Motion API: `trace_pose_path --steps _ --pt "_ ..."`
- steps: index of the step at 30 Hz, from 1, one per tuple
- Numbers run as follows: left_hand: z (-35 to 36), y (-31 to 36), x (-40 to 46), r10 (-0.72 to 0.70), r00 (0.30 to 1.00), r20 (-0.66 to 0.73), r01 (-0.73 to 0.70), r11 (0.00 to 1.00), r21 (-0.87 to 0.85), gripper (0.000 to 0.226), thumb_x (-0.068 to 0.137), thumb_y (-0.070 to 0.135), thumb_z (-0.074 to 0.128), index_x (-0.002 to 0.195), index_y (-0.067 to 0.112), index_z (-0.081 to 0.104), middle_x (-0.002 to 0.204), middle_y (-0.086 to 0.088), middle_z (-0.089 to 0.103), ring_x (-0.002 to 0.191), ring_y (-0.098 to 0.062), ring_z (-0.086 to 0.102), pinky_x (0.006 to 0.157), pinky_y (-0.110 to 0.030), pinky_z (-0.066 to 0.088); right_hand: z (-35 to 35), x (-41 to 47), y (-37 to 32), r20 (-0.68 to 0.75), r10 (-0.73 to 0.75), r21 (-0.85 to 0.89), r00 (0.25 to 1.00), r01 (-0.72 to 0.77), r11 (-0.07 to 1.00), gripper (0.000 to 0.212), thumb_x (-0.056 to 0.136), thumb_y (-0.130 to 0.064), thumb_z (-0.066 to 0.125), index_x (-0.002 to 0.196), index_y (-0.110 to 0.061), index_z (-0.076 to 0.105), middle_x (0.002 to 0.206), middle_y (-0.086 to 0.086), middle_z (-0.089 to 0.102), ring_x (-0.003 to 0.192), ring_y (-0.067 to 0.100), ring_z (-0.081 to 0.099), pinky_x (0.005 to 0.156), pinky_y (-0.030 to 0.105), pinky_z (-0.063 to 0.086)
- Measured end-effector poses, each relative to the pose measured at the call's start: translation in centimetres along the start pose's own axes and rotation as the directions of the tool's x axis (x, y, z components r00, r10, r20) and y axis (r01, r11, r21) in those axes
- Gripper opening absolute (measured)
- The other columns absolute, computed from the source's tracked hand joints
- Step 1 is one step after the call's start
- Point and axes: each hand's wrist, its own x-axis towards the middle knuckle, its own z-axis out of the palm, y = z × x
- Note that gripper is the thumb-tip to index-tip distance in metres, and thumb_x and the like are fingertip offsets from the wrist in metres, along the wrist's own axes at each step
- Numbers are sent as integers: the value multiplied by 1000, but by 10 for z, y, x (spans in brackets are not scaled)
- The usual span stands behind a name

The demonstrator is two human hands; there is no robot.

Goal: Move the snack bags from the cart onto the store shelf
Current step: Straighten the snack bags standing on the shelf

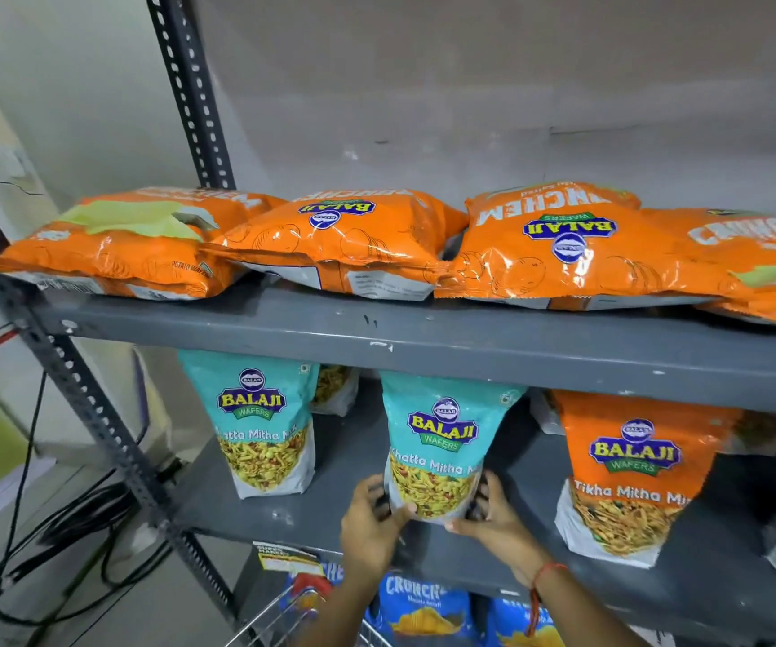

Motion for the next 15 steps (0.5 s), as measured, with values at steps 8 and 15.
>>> trace_pose_path --steps 8,15 --pt "32 47 -57 180 979 99 -187 980 70 21 72 25 79 89 22 69 82 6 74 74 -6 69 73 -28 58 -25 -92 -17 -246 -71 -76 967 53 996 83 72 -8 78 140 -23 33 144 11 39 134 24 37 105 36 38" --pt "105 67 -97 192 932 308 -204 979 6 32 72 19 81 101 18 68 94 1 70 69 5 62 60 -4 47 -94 -165 -13 -539 -121 -57 833 107 993 46 79 -1 70 119 -18 55 124 16 57 114 28 55 80 19 51"
